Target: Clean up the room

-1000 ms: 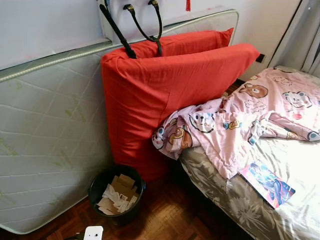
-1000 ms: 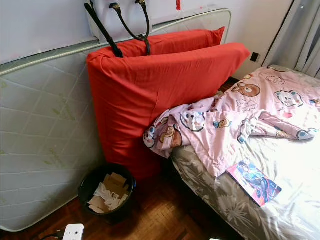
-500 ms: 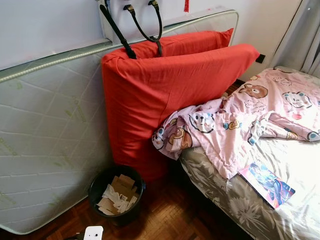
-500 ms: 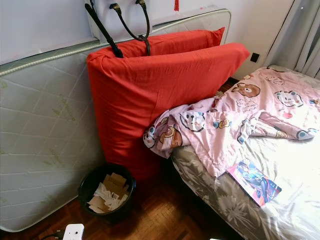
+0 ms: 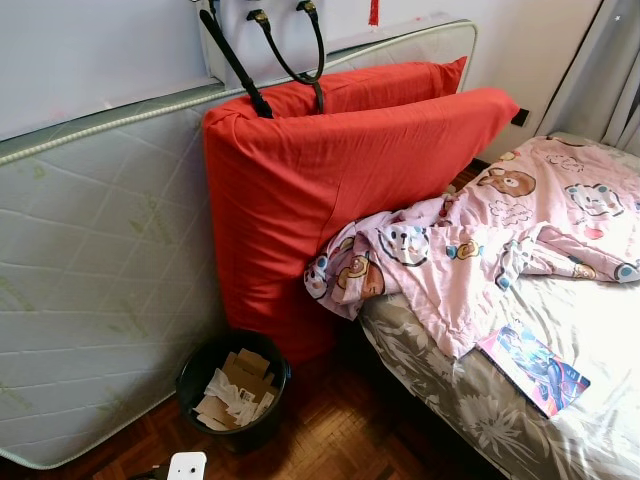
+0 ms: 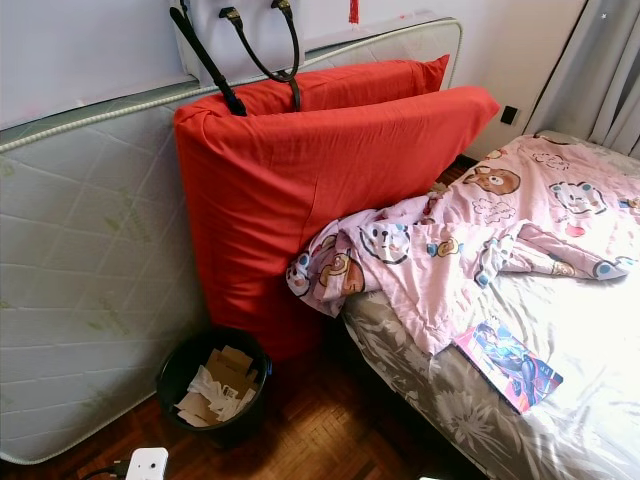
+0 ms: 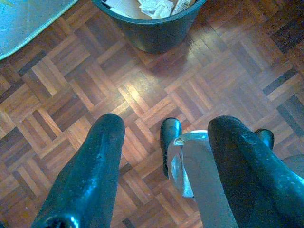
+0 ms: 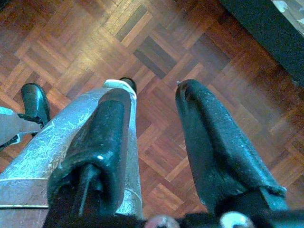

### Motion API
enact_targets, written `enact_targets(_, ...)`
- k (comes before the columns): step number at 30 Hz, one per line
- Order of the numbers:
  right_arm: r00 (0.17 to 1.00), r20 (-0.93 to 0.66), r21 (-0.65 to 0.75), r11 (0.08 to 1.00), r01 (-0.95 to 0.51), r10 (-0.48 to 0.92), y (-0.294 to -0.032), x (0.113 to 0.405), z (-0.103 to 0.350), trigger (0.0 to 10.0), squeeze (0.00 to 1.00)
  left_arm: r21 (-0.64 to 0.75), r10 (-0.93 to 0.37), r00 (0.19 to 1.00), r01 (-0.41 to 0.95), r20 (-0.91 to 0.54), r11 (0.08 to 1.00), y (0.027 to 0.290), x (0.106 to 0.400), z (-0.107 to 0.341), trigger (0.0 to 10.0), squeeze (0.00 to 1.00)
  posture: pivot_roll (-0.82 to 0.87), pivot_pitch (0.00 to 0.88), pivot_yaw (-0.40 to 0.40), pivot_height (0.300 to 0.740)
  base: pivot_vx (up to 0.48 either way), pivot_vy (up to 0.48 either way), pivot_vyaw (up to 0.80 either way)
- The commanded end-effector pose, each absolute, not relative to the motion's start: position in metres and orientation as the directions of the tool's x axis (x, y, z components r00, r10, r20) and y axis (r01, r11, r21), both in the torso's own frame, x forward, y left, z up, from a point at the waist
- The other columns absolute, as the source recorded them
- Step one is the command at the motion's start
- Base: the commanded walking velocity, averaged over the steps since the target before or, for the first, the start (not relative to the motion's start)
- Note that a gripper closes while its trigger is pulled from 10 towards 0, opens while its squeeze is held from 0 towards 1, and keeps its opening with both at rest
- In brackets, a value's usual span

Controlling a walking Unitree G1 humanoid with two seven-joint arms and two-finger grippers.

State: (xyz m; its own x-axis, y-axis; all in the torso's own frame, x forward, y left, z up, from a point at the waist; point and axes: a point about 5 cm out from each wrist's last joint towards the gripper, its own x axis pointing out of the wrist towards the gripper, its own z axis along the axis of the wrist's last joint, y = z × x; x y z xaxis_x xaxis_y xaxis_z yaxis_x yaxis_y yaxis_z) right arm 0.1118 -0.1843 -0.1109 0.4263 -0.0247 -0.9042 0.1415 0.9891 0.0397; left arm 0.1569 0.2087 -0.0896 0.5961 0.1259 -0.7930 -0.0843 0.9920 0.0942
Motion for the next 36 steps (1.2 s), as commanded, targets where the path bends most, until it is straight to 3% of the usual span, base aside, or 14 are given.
enact_targets(1,0.586,-0.801,0.049,0.962,0.268,-0.123,-0.2178,0.1881,-0.077,10.0,0.0,-0.018,0.017,0.582,-0.053,-0.813,0.998,0.192,0.1852,-0.0824,10.0,0.0,-0.02,0.0,-0.09,0.74,0.0,0.0,0.0)
enact_targets(5,0.589,-0.805,0.079,0.969,0.233,-0.076,-0.2154,0.1872,-0.0777,10.0,0.0,-0.022,0.023,0.581,-0.07,-0.813,0.997,0.1921,0.1835,-0.0832,10.0,0.0,-0.02,0.0,-0.089,0.74,0.0,0.0,0.0)
enact_targets(36,0.583,-0.807,0.069,0.966,0.251,-0.094,-0.2161,0.1848,-0.0788,10.0,0.0,-0.018,0.02,0.578,-0.059,-0.816,0.998,0.192,0.1819,-0.0839,10.0,0.0,-0.01,0.0,-0.087,0.74,0.0,0.0,0.0)
